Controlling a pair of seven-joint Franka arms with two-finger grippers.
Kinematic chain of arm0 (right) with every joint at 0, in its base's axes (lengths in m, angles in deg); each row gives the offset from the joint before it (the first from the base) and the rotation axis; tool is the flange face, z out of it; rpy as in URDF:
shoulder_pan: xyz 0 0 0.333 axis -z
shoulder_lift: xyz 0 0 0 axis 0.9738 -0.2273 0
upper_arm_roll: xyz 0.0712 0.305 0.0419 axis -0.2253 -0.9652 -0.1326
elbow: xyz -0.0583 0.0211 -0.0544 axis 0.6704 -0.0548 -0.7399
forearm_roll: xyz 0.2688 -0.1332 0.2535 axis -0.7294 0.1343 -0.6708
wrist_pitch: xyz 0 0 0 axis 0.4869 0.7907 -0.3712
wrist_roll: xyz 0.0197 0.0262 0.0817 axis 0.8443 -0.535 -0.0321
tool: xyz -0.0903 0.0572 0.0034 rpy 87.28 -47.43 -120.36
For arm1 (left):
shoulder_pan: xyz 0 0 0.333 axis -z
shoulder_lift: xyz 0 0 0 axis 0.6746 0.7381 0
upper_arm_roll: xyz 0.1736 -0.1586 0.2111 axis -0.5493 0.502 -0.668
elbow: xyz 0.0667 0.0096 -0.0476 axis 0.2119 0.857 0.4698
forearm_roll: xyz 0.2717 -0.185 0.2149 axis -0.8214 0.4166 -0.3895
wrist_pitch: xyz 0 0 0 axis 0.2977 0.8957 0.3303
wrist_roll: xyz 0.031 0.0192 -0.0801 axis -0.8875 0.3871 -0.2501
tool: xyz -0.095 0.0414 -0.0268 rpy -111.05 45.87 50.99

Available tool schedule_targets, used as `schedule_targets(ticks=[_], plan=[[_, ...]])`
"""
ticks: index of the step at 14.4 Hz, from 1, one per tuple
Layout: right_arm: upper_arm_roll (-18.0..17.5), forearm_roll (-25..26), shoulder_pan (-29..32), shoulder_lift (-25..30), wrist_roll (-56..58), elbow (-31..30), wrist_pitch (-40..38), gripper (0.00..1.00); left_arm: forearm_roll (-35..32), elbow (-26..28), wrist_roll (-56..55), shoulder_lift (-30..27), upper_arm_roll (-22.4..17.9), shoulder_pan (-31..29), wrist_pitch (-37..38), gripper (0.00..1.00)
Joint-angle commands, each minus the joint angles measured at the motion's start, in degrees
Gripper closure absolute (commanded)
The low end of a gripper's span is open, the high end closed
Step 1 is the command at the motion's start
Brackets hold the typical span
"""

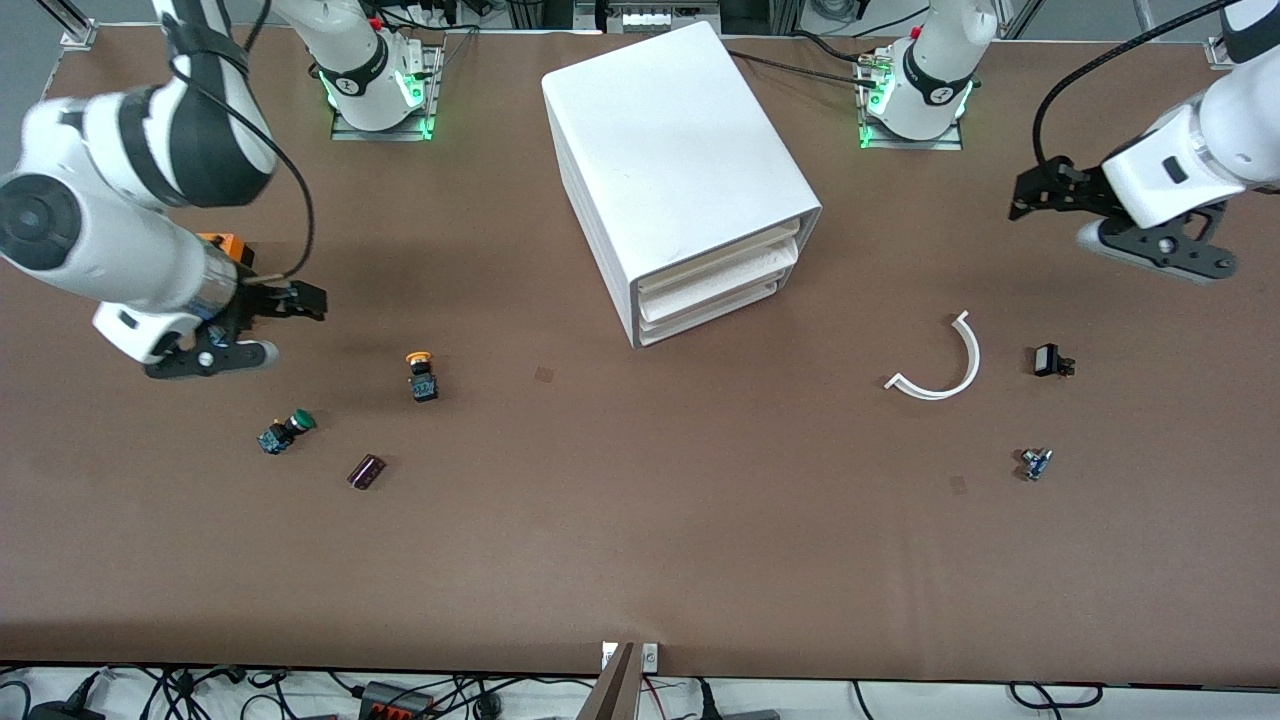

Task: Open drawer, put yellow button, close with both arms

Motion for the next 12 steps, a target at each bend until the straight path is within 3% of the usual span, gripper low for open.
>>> schedule_targets(ticks=[1,4,8,12], plan=[[0.0,-0.2,-3.0,-3.7,0.4,0.2,2.8,0.0,6.0,-0.9,1.3,4.2,0.0,1.7,2.6,0.0],[-0.1,-1.1,-3.8,-7.1,0.5,0.1,4.1,0.0,15.6,-0.3,7.1,8.8,0.0,1.6,2.6,0.0],[-0.1,-2.1,-5.7,-13.4,0.5,-0.1,11.0,0.0,33.3,0.4,11.2,19.0,0.0,1.7,-1.3,0.0],[-0.6,-2.2,-5.9,-18.1,0.5,-0.2,14.7,0.0,47.4,7.6,26.7,23.4,1.3,2.1,-9.1,0.0]])
